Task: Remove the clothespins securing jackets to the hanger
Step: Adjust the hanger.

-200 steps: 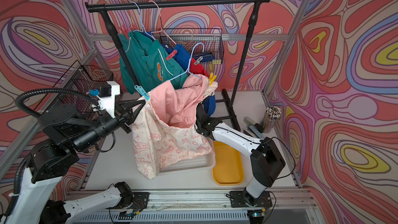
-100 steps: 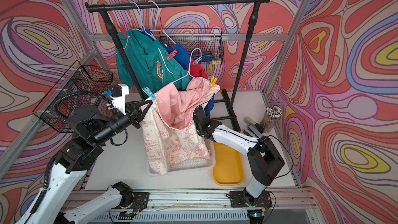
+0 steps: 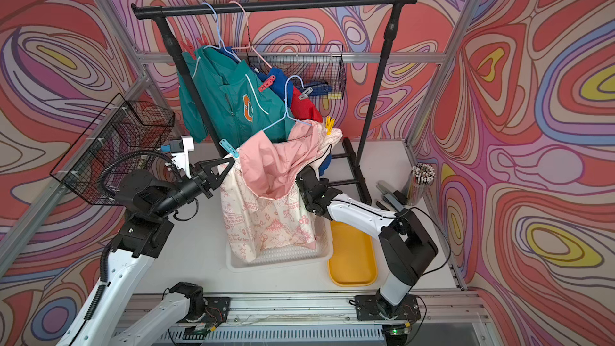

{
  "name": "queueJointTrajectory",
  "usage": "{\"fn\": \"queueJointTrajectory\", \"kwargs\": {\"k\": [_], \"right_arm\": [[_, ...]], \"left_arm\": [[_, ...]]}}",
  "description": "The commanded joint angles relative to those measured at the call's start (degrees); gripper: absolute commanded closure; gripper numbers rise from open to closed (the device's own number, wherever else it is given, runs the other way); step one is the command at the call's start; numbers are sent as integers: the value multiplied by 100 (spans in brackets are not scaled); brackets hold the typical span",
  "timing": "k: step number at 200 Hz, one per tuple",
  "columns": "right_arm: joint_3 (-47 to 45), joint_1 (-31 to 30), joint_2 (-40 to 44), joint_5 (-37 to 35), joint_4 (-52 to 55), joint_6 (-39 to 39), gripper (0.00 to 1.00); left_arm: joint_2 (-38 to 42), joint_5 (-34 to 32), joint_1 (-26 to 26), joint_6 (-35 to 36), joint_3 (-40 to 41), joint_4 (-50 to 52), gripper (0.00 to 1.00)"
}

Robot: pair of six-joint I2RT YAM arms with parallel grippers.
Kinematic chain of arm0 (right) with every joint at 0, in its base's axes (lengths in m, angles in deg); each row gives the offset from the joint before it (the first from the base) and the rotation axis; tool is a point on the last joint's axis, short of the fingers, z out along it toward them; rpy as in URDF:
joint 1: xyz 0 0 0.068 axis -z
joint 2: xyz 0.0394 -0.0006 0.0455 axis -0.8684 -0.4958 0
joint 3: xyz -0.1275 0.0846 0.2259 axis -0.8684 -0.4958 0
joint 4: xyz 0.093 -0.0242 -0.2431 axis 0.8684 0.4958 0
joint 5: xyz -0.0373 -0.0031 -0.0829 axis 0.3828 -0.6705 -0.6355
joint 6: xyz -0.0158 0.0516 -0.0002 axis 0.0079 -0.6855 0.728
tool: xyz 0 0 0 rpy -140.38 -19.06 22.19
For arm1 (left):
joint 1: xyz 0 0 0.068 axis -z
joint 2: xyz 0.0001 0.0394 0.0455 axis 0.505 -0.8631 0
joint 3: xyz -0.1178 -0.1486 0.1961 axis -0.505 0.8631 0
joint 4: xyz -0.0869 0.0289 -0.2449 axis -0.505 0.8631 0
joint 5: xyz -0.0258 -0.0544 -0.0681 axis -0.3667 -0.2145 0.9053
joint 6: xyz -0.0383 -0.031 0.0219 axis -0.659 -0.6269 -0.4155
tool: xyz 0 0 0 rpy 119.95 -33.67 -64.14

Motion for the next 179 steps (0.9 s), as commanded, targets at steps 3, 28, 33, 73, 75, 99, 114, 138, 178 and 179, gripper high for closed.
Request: {"fn": "queueJointTrajectory", "kwargs": {"k": [3, 28, 33, 73, 75, 99, 114, 138, 178, 179], "right_arm": [[-131, -73, 9, -402, 134, 130, 2], [-306, -67, 196, -638, 218, 253, 2], [-317, -73, 232, -691, 272, 276, 2], [-555, -54, 594, -946, 452, 468, 2], [-561, -49, 606, -944, 466, 473, 2], [-670, 102, 790, -670, 605, 562, 2], [-677, 331, 833, -323, 757, 577, 2], [-789, 709, 954, 481, 741, 631, 2], [-880, 936, 1376, 894, 962, 713, 2], [-885, 954, 1397, 906, 968, 707, 2]], "left_arm": [[211, 326, -77, -393, 303, -1152, 100], [305, 559, -185, -804, 678, -1636, 100], [327, 615, -196, -906, 752, -1776, 100], [721, 828, -254, -1193, 1146, -2006, 100], [738, 842, -251, -1200, 1152, -2000, 100], [977, 972, -274, -1195, 1240, -1775, 100], [1112, 968, -302, -1201, 1307, -1738, 100], [1072, 1171, -319, -1352, 1321, -1836, 100], [1087, 1212, -413, -1394, 1391, -1819, 100], [1084, 1209, -418, -1391, 1391, -1810, 100]]}}
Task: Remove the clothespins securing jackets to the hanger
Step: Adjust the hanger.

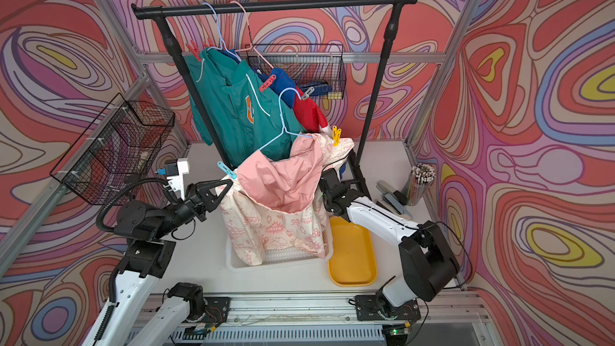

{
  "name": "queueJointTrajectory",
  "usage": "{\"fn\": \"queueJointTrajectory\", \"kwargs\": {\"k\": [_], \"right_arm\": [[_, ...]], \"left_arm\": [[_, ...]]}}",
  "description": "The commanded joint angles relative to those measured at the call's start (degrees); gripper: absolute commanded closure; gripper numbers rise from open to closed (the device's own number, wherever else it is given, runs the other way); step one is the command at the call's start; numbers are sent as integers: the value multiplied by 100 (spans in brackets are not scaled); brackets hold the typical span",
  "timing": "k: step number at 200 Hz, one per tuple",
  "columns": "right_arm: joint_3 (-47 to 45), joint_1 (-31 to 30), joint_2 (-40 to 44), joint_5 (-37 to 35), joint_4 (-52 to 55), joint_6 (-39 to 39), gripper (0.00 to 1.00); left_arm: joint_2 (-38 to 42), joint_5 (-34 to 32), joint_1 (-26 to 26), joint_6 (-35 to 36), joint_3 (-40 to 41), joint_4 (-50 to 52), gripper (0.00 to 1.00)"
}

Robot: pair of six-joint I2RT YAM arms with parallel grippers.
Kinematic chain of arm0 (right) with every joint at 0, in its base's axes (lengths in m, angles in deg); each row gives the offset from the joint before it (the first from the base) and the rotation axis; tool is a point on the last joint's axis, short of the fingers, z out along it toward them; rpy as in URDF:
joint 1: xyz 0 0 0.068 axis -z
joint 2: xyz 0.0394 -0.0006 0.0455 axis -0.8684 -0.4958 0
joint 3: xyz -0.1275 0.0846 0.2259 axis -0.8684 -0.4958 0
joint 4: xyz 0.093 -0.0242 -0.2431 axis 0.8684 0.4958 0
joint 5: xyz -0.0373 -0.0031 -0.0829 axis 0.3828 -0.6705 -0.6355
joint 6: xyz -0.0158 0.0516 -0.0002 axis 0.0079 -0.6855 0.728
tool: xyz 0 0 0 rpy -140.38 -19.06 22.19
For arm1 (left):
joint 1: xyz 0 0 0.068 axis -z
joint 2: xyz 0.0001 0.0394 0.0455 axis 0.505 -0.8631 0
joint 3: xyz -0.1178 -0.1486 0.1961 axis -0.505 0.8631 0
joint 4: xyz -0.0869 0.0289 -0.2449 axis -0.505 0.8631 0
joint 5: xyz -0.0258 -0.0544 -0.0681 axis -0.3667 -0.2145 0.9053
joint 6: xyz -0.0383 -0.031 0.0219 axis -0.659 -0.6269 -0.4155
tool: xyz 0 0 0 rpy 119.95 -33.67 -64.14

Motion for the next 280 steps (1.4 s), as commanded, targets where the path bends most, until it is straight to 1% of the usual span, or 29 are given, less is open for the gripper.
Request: {"fn": "queueJointTrajectory", "kwargs": {"k": [1, 31, 51, 71, 94, 119, 142, 151, 167, 194, 219, 232, 242, 265, 280], "right_arm": [[-84, 102, 396, 469, 200, 100, 2], [-301, 671, 705, 1233, 230, -122, 2], [-374, 834, 845, 1442, 170, -162, 2], [-412, 1021, 919, 1723, 148, -205, 2], [-444, 1304, 1054, 1924, 178, -237, 2], [-457, 1902, 1077, 2577, 43, -425, 2], [-449, 2181, 1006, 2790, -87, -613, 2], [-481, 2216, 1087, 2752, -186, -611, 2], [-485, 2216, 1309, 2606, -323, -450, 2], [-211, 2061, 1690, 2537, -320, 40, 9], [162, 1418, 2019, 2014, -250, 767, 14], [340, 1042, 2102, 1878, -295, 1115, 16], [497, 783, 2101, 1873, -342, 1324, 18], [814, 318, 1958, 2131, -519, 1722, 21], [1024, 151, 1887, 1884, -503, 1798, 23]], "left_arm": [[86, 218, -78, -187, -1, -534, 100], [152, 283, -263, -50, -61, -160, 100], [167, 391, -409, -42, -93, 2, 100], [274, 345, -545, 194, -166, 484, 100], [467, 258, -550, 479, -195, 946, 100], [708, 2, -550, 932, -271, 1707, 100], [855, -6, -558, 1139, -345, 2105, 100], [894, -37, -553, 1249, -374, 2287, 100], [973, -57, -553, 1376, -389, 2505, 100], [1030, -58, -550, 1408, -230, 2522, 100], [1036, -55, -550, 1407, -117, 2470, 100], [1030, -43, -555, 1413, -90, 2473, 100], [1020, -38, -550, 1423, -68, 2498, 100], [1024, -5, -550, 1471, -21, 2554, 100], [1027, -79, -550, 1547, -45, 2673, 100]]}}
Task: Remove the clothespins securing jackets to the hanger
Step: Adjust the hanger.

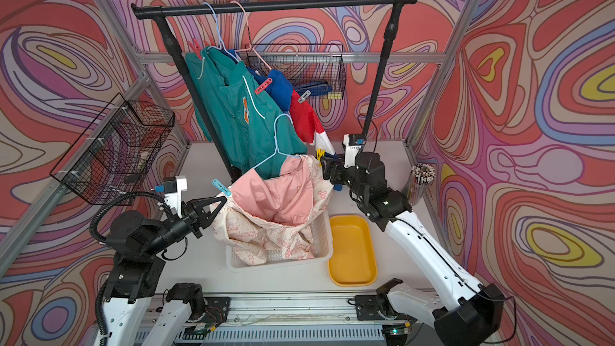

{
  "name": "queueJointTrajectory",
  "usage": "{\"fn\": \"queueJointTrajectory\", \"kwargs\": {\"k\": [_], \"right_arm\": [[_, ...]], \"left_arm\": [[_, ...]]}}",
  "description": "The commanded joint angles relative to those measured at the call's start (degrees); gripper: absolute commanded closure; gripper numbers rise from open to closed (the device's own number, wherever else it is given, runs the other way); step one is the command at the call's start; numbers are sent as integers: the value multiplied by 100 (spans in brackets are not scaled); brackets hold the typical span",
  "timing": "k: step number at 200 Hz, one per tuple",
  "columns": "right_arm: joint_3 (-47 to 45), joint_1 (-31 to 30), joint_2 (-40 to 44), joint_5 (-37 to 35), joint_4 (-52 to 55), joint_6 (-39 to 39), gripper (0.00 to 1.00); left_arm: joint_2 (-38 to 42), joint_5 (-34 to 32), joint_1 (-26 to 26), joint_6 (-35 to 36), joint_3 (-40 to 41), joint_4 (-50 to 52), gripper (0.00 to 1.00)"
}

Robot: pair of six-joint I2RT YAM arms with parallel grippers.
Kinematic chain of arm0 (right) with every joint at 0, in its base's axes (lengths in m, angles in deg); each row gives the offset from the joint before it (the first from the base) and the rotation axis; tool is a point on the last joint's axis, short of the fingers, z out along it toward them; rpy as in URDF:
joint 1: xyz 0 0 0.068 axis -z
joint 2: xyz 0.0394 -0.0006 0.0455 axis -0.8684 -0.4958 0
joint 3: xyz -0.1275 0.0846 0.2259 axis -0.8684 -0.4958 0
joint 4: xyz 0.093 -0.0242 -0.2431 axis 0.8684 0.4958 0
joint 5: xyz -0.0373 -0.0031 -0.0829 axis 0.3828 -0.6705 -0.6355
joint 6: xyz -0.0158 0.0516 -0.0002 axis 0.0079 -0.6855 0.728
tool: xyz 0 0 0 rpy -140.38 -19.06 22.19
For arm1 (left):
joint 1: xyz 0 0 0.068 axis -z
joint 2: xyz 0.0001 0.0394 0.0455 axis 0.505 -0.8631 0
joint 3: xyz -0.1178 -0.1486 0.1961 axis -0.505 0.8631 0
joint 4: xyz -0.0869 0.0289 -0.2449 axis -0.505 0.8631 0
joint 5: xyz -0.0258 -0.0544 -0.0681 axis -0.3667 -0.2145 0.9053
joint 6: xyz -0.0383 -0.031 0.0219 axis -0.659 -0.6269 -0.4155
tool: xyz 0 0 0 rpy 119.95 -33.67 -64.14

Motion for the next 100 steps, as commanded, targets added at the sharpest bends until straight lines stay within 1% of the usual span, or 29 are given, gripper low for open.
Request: {"fn": "queueJointTrajectory", "kwargs": {"k": [1, 9, 34, 64, 100], "right_arm": [[299, -221, -119, -183, -113, 523, 23], [331, -221, -115, -118, -207, 503, 22], [570, -297, -319, 586, -378, 266, 22], [855, -808, -617, 680, -644, 284, 22], [1251, -1112, -996, 847, -834, 262, 27]], "left_arm": [[64, -15, -15, 165, 7, -8, 100], [54, -9, -15, 181, 7, 3, 100], [56, -5, -15, 173, 60, -27, 100], [29, 12, -9, 208, 51, 12, 100], [29, -24, 3, 251, 51, 68, 100]]}}
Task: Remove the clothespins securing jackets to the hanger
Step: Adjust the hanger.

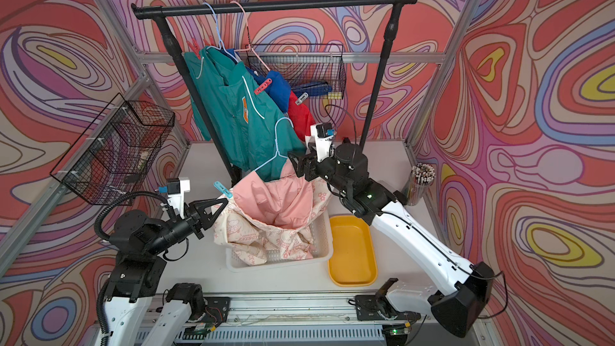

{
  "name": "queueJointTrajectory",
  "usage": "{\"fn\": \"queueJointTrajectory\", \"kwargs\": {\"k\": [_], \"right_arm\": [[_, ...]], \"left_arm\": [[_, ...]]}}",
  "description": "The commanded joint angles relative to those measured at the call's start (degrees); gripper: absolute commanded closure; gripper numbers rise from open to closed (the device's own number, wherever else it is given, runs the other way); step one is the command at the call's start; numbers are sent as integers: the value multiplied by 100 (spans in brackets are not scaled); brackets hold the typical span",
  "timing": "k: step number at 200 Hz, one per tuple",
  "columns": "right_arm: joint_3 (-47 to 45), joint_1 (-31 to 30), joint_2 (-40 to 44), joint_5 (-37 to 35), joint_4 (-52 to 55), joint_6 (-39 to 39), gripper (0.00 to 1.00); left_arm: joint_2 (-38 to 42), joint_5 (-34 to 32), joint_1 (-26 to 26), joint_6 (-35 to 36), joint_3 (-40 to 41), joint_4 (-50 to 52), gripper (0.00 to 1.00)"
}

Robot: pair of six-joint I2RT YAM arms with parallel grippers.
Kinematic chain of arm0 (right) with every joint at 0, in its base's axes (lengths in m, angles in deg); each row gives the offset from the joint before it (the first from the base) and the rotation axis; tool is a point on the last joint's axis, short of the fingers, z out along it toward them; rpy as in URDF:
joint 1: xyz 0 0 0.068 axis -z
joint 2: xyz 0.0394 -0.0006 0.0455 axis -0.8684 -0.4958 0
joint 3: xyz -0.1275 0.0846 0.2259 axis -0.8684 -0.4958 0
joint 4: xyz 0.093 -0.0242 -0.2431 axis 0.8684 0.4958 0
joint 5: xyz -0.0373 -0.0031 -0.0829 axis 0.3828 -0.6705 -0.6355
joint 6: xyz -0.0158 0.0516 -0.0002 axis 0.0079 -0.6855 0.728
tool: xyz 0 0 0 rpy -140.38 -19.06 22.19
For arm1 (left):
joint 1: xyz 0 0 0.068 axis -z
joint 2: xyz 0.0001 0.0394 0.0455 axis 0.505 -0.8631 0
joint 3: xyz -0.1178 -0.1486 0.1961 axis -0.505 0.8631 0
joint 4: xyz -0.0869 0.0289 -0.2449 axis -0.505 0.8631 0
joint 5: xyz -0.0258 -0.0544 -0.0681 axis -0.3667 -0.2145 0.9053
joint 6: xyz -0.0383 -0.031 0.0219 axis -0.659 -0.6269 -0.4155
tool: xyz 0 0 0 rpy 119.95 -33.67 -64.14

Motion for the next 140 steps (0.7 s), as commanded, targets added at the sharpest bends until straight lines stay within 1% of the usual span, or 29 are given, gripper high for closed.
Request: {"fn": "queueJointTrajectory", "kwargs": {"k": [1, 36, 61, 97, 107, 129, 140], "right_arm": [[296, -157, -175, 235, -275, 9, 27], [490, -294, -337, 190, -342, 5, 28], [533, -357, -394, -17, -349, 45, 29], [633, -375, -561, -8, -323, 28, 40], [671, -375, -608, 16, -315, 28, 44], [739, -401, -703, 100, -318, 8, 57], [760, -416, -741, 144, -316, 10, 60]], "left_arm": [[25, -22, 3, 117, 14, -63, 100], [51, -41, 11, 148, 22, -11, 100], [46, -43, 11, 132, 32, -35, 100], [37, 7, 29, 91, 49, -106, 100], [32, 5, 29, 86, 54, -108, 100], [32, -6, 29, 103, 54, -90, 100], [30, 1, 29, 108, 49, -91, 100]]}}
